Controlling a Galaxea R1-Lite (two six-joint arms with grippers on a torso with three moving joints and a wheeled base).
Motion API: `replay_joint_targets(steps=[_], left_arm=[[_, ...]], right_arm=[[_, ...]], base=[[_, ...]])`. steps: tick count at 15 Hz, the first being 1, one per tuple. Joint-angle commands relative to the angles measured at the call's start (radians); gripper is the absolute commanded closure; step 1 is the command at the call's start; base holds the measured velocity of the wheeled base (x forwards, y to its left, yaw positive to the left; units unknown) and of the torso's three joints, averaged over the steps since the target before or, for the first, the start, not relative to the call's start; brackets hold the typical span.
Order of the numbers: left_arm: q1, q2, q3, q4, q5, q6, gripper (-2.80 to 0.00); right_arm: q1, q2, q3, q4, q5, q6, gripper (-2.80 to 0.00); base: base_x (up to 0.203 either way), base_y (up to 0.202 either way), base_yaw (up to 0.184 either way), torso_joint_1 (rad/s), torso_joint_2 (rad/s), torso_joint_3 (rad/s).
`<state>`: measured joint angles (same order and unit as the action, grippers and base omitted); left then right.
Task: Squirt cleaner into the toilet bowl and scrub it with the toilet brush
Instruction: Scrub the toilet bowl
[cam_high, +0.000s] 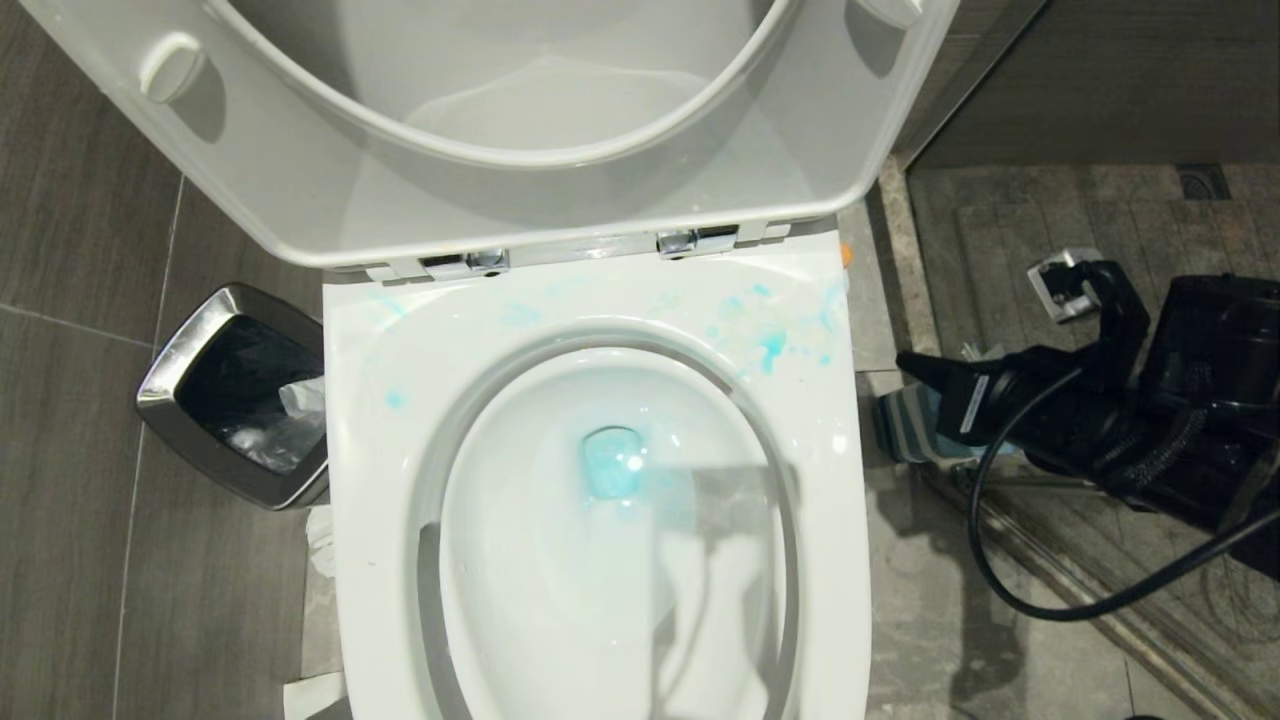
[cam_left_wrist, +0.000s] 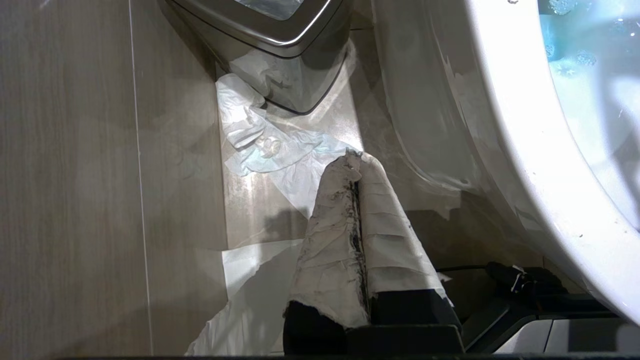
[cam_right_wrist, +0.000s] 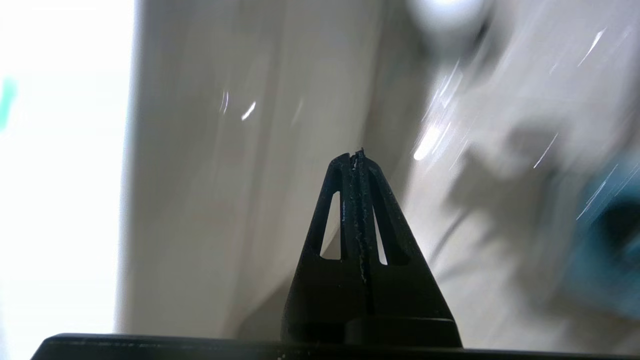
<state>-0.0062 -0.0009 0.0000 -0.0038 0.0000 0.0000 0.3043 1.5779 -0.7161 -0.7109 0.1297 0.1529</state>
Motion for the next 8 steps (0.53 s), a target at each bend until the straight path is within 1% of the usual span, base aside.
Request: replay_joint_targets(steps=[1, 3, 4, 5, 6, 7, 8], left_arm=[[0.000, 0.001, 0.000, -0.001, 0.000, 0.000, 0.00], [0.000, 0.001, 0.000, -0.001, 0.000, 0.000, 0.00], [0.000, 0.001, 0.000, -0.001, 0.000, 0.000, 0.00], [0.000, 0.001, 0.000, 0.000, 0.000, 0.000, 0.00], [0.000, 0.001, 0.000, -0.001, 0.000, 0.000, 0.00], [0.000, 0.001, 0.000, -0.001, 0.000, 0.000, 0.00], [0.000, 0.001, 0.000, -0.001, 0.000, 0.000, 0.00]], right_arm=[[0.001, -0.077, 0.106, 0.074, 0.029, 0.052, 0.00], [-0.005, -0.093, 0.191, 0.074, 0.042, 0.041, 0.00], [-0.030, -0.095, 0.236, 0.048, 0.042, 0.007, 0.00], [-0.056, -0.096, 0.288, 0.011, 0.044, -0.053, 0.00], [-0.075, -0.094, 0.336, -0.038, 0.042, -0.136, 0.00], [-0.101, -0.091, 0.384, -0.104, 0.041, -0.202, 0.00], [-0.123, -0.082, 0.428, -0.177, 0.041, -0.236, 0.00]], base=[[0.000, 0.000, 0.000, 0.000, 0.00, 0.000], [0.000, 0.000, 0.000, 0.000, 0.00, 0.000], [0.000, 0.000, 0.000, 0.000, 0.00, 0.000], [0.000, 0.000, 0.000, 0.000, 0.00, 0.000], [0.000, 0.000, 0.000, 0.000, 0.00, 0.000], [0.000, 0.000, 0.000, 0.000, 0.00, 0.000], [0.000, 0.000, 0.000, 0.000, 0.00, 0.000]])
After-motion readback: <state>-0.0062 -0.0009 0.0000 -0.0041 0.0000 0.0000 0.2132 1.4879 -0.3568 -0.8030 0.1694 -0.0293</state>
